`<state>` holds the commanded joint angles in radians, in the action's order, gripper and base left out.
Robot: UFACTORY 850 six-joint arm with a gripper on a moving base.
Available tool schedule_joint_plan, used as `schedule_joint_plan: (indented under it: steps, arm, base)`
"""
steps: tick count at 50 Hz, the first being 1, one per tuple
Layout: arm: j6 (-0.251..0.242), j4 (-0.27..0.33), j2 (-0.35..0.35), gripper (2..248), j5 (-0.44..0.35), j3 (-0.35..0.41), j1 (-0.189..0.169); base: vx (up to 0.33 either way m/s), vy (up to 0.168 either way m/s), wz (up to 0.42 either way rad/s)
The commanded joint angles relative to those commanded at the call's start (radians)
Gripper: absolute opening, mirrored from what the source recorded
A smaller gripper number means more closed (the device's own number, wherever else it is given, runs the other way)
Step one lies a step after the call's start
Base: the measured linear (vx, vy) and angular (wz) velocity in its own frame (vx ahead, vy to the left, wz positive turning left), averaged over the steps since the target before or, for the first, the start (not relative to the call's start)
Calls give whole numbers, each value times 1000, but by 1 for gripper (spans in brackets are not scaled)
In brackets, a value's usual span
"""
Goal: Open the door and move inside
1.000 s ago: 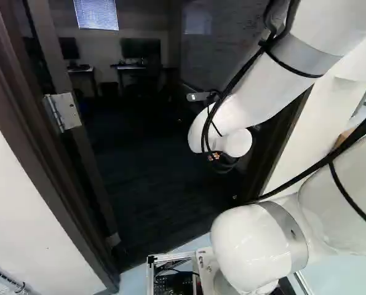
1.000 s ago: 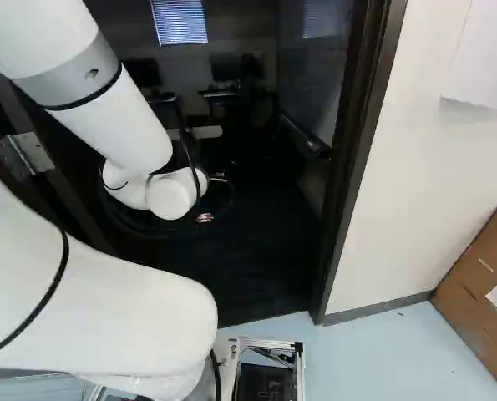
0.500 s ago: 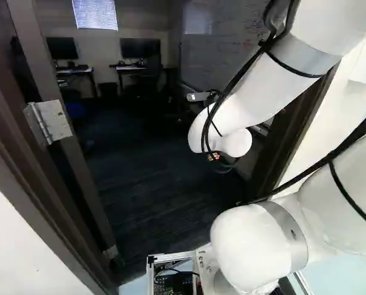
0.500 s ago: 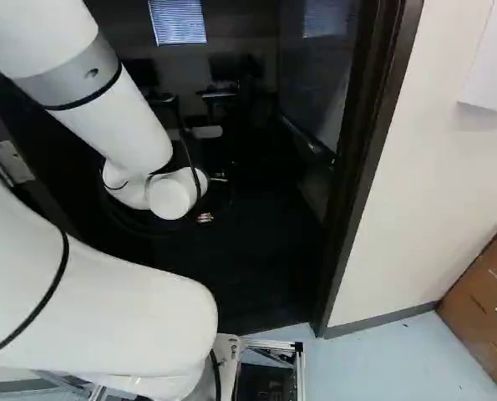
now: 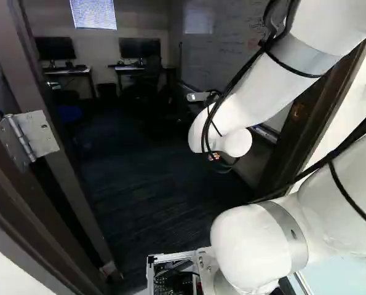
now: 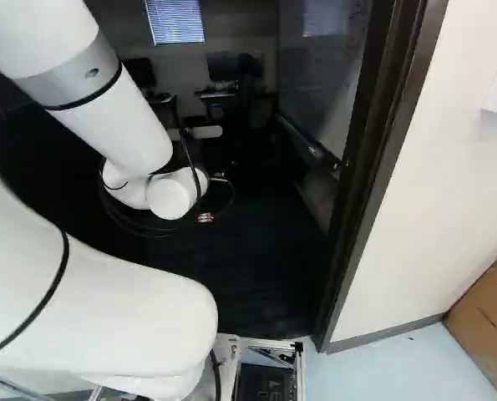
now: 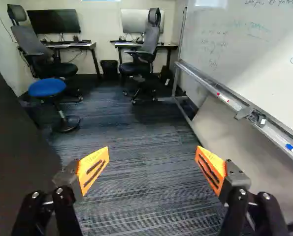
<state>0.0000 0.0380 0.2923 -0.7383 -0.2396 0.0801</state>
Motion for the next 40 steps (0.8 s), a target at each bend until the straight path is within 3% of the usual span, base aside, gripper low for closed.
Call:
schedule_joint_plan:
  steps: [40]
  arm:
    - [0, 0, 0, 247, 0, 0, 0]
  base:
    - [128, 3, -2]
